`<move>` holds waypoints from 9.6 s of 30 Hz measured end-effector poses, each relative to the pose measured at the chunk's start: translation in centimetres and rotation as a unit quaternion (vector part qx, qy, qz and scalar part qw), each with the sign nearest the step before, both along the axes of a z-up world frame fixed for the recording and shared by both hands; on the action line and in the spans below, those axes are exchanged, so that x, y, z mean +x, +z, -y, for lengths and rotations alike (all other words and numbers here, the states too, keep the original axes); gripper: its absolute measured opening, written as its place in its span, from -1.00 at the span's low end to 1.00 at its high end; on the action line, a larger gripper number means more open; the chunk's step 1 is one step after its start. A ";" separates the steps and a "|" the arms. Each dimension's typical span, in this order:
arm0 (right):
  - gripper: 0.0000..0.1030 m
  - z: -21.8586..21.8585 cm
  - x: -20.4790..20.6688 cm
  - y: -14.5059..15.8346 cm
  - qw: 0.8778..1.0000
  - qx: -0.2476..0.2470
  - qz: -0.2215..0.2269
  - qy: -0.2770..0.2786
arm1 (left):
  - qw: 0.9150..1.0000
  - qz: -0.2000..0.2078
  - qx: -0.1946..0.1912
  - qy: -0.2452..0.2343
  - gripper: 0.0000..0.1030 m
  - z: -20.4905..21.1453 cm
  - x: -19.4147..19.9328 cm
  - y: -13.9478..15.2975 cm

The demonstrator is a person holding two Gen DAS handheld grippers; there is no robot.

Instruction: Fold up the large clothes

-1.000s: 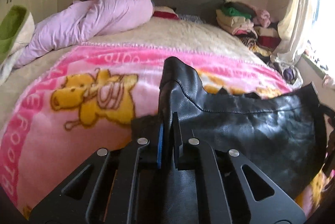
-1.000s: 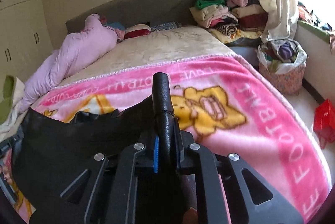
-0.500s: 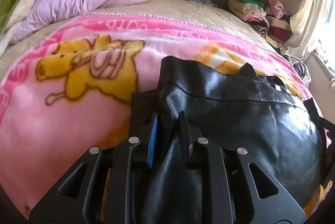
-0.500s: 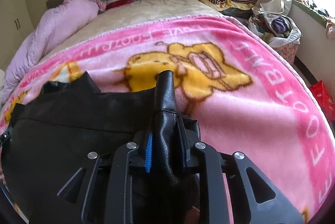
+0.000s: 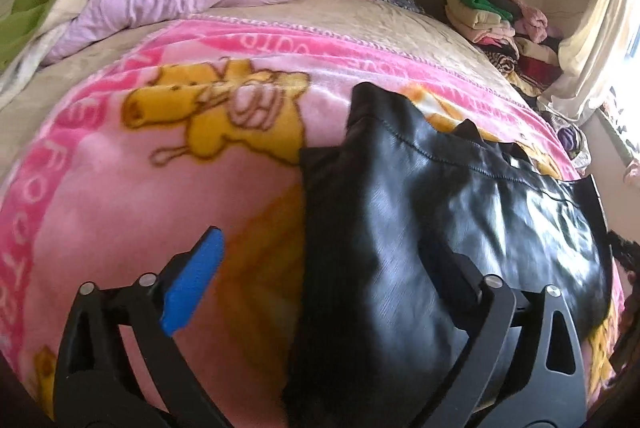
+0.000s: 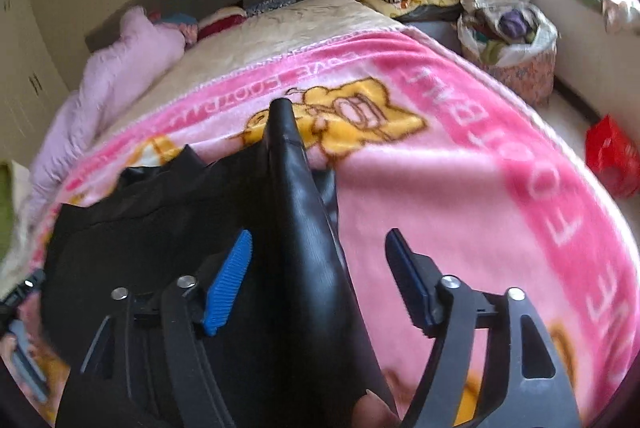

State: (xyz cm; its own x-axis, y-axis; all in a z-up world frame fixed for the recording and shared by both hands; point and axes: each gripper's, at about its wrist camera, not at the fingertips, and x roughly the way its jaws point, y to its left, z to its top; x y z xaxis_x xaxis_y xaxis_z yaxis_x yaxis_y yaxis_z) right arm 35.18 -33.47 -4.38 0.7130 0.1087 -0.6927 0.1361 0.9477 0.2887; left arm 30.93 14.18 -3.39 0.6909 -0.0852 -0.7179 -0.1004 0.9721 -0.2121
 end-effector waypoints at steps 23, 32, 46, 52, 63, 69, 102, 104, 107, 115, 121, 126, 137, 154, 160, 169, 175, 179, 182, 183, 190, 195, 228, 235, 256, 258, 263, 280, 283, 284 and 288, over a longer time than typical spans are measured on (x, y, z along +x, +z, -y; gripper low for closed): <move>-0.38 -1.7 -5.6 -3.2 0.992 0.074 -0.051 0.091 | 0.987 -0.033 -0.140 -0.066 -0.23 0.6 -4.9 -3.1; -0.32 -2.7 -10.1 -2.7 0.992 0.057 -0.049 0.099 | 0.989 -0.025 -0.120 -0.079 -0.24 0.0 -9.8 -2.5; 0.36 -7.1 -13.0 5.1 0.992 -0.064 0.072 0.085 | 0.993 0.028 -0.097 -0.057 0.42 -0.7 -11.0 -1.1; 0.37 -13.4 -12.5 5.9 0.983 -0.065 0.081 0.153 | 0.994 0.028 -0.101 -0.038 0.57 -1.4 -11.1 -1.1; -0.09 -23.3 -12.9 4.3 0.962 -0.067 0.061 0.257 | 0.995 0.024 -0.093 -0.004 0.81 -2.8 -10.8 -1.2; -0.46 -26.3 -13.3 2.2 0.955 -0.085 0.026 0.282 | 0.994 0.018 -0.109 0.008 0.81 -3.7 -10.2 -1.4; -0.53 -24.0 0.3 3.3 0.974 -0.073 -0.014 0.214 | 0.994 -0.047 -0.096 -0.012 0.68 -0.7 -4.1 -3.5; -0.53 -23.8 2.1 2.2 0.975 -0.069 -0.030 0.208 | 0.994 -0.038 -0.104 -0.010 0.45 -0.8 -3.9 -3.3; -0.53 -23.7 4.7 -0.5 0.974 -0.063 -0.072 0.204 | 0.993 -0.038 -0.114 -0.014 0.19 -0.4 -3.6 -3.2; -0.52 -24.1 5.5 -3.3 0.973 -0.075 -0.091 0.200 | 0.989 -0.031 -0.141 -0.001 -0.37 0.1 -3.7 -2.8; -0.50 -21.1 -0.1 1.3 0.974 -0.024 -0.015 0.223 | 0.989 0.013 -0.147 0.004 -0.65 1.2 -5.4 0.4; -0.49 -20.4 -8.7 1.4 0.964 -0.006 -0.007 0.265 | 0.991 0.035 -0.132 -0.003 -0.68 2.7 -6.3 2.5; -0.44 -17.9 -12.2 -1.3 0.961 0.077 -0.039 0.261 | 0.990 0.060 -0.124 -0.016 -0.74 5.4 -8.3 5.2; 0.48 -24.2 -5.7 11.8 0.953 0.075 -0.024 0.292 | 0.986 0.120 -0.072 -0.094 -0.74 13.6 -12.1 7.2; 0.48 -26.8 -3.3 10.1 0.951 0.051 -0.061 0.300 | 0.985 0.121 -0.072 -0.103 -0.73 13.5 -12.4 7.2; -0.27 -26.3 -1.8 8.4 0.935 0.108 -0.050 0.333 | 0.985 0.119 -0.077 -0.100 -0.63 12.4 -12.2 7.3; -0.45 -22.8 -1.5 9.2 0.934 0.136 -0.016 0.329 | 0.980 0.129 -0.073 -0.136 -0.40 13.2 -13.9 8.9; -0.58 -21.0 -1.6 10.0 0.937 0.113 -0.002 0.332 | 0.975 0.148 -0.077 -0.149 -0.26 14.3 -15.4 9.9; -0.64 -18.7 -1.3 9.9 0.942 0.105 0.003 0.318 | 0.968 0.180 -0.113 -0.132 0.14 13.1 -17.0 11.1; -0.65 -17.9 -1.2 9.7 0.944 0.103 0.006 0.314 | 0.965 0.190 -0.128 -0.129 0.18 12.5 -17.3 11.5; -0.69 -11.7 -1.1 8.5 0.951 0.102 0.013 0.290 | 0.976 0.147 -0.138 -0.079 0.24 9.8 -13.9 10.3; -0.69 -8.5 -1.6 7.6 0.959 0.105 0.012 0.265 | 0.985 0.068 -0.139 -0.075 0.24 11.1 -9.8 4.8; -0.73 -9.6 -2.7 9.1 0.966 -0.105 0.028 0.236 | 0.980 0.043 -0.136 -0.142 0.60 16.9 -8.0 0.6; -0.71 -2.4 -2.1 4.8 0.980 -0.079 0.013 0.183 | 0.970 0.005 -0.163 -0.180 0.79 19.8 -6.6 -0.5; 0.47 3.2 -3.0 -3.8 0.963 0.192 -0.107 0.153 | 0.966 -0.043 -0.158 -0.202 0.84 22.3 -5.1 -2.5; 0.35 2.9 -3.0 -4.2 0.960 0.205 -0.108 0.157 | 0.965 -0.050 -0.157 -0.206 0.84 22.6 -4.6 -2.7; 0.25 2.0 -3.3 -3.6 0.955 0.217 -0.098 0.175 | 0.959 -0.062 -0.178 -0.210 0.84 22.4 -3.3 -3.0; 0.64 -11.0 -2.2 -2.1 0.959 0.134 -0.100 0.230 | 0.982 -0.035 -0.120 -0.145 0.60 14.6 -5.9 -1.0; 0.78 -10.8 -2.5 -0.2 0.969 0.076 -0.097 0.213 | 0.982 -0.029 -0.111 -0.150 0.62 15.0 -6.0 -0.8; 0.79 -10.5 -2.9 1.0 0.975 0.048 -0.083 0.203 | 0.982 -0.027 -0.107 -0.151 0.62 15.2 -6.1 -0.7; 0.80 -9.8 -3.2 3.9 0.987 -0.023 -0.025 0.154 | 0.983 -0.027 -0.100 -0.149 0.63 15.6 -5.9 -0.6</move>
State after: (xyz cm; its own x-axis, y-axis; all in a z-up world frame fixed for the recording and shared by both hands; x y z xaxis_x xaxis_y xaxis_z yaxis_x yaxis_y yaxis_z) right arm 32.01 -23.68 -0.43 0.6150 0.2827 -0.7361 -0.1478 0.9583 0.2446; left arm 24.98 -1.37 -3.94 0.5748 -0.4217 -0.7013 0.1661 0.8993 -0.4046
